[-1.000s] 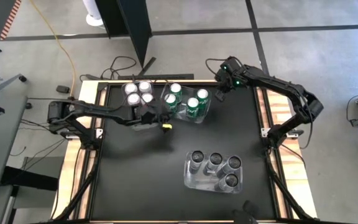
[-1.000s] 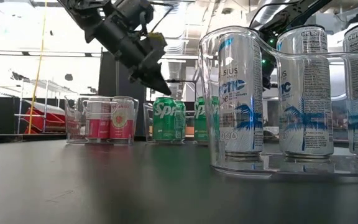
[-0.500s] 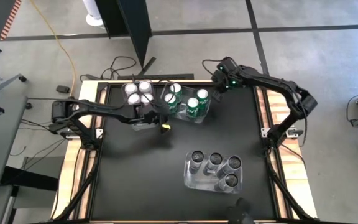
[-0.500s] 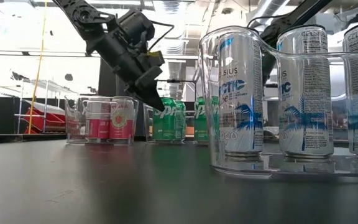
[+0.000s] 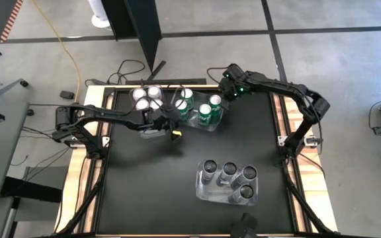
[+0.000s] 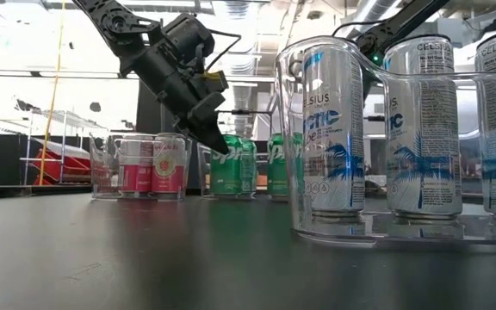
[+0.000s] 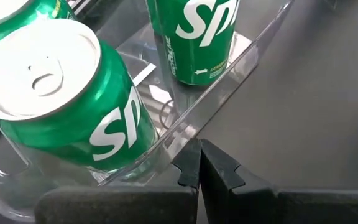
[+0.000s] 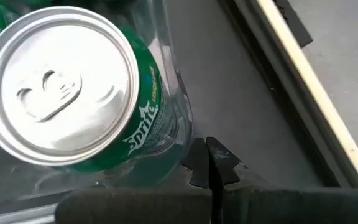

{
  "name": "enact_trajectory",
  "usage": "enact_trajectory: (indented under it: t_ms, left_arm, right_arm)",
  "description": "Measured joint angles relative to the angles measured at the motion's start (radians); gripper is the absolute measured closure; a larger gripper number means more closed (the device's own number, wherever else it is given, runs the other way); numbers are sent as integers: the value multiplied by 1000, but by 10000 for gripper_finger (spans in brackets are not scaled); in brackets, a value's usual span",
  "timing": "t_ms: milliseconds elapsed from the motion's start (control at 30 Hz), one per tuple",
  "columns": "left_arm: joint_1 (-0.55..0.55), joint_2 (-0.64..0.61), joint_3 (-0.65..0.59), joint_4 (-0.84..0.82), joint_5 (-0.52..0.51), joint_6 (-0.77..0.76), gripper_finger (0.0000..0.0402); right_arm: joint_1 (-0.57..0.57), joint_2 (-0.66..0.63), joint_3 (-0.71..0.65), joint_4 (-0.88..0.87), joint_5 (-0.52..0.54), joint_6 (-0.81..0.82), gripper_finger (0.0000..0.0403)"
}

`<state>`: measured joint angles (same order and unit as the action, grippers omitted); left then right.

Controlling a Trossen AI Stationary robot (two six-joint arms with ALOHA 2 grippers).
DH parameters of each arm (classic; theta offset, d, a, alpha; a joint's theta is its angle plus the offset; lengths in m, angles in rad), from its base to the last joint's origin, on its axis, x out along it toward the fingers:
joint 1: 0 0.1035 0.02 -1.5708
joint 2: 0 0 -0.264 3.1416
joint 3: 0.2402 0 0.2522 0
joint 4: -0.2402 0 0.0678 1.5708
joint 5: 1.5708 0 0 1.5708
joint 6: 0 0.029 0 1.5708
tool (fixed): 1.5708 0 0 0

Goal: Sort soda cans
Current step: Move the top transparent bin to the right side of the top left transparent bin

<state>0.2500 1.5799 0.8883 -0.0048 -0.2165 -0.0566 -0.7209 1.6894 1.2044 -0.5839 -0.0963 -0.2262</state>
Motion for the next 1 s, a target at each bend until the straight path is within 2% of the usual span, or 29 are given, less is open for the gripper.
enact_trajectory:
  t_ms: [700, 1000]
  left_arm:
    - [-9, -3, 1, -13, 14, 3, 401]
    - [-51, -75, -2, -46, 30, 9, 401]
  right_arm:
    - [101, -2, 7, -81, -9, 22, 403]
    - [147, -2, 6, -80, -14, 42, 403]
